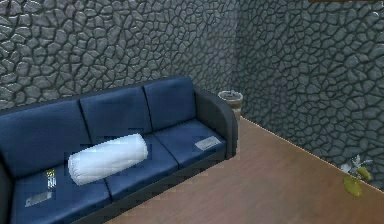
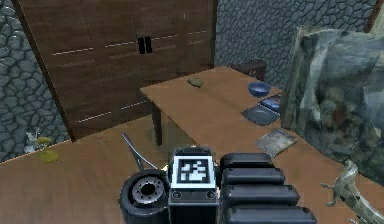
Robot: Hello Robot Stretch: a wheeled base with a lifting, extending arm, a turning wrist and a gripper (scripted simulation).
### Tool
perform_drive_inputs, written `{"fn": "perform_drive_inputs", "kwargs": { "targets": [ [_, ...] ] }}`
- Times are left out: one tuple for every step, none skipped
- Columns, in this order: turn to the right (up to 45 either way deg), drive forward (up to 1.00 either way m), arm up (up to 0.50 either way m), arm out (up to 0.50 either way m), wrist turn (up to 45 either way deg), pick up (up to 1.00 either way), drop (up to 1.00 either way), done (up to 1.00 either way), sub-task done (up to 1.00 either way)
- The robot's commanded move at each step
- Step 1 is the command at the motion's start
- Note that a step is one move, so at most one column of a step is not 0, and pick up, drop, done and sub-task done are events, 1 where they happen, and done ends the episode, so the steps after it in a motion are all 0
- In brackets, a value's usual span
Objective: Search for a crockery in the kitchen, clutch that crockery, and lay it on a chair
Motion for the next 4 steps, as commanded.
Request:
{"fn": "perform_drive_inputs", "kwargs": {
  "targets": [
    [0.0,0.00,0.00,0.48,0.0,0.00,0.00,0.00,0.00],
    [0.0,0.00,0.00,0.00,45.0,0.00,0.00,0.00,0.00],
    [0.0,0.00,0.00,0.00,45.0,0.00,0.00,0.00,0.00],
    [0.0,0.00,0.00,0.00,39.0,0.00,0.00,0.00,0.00]
  ]
}}
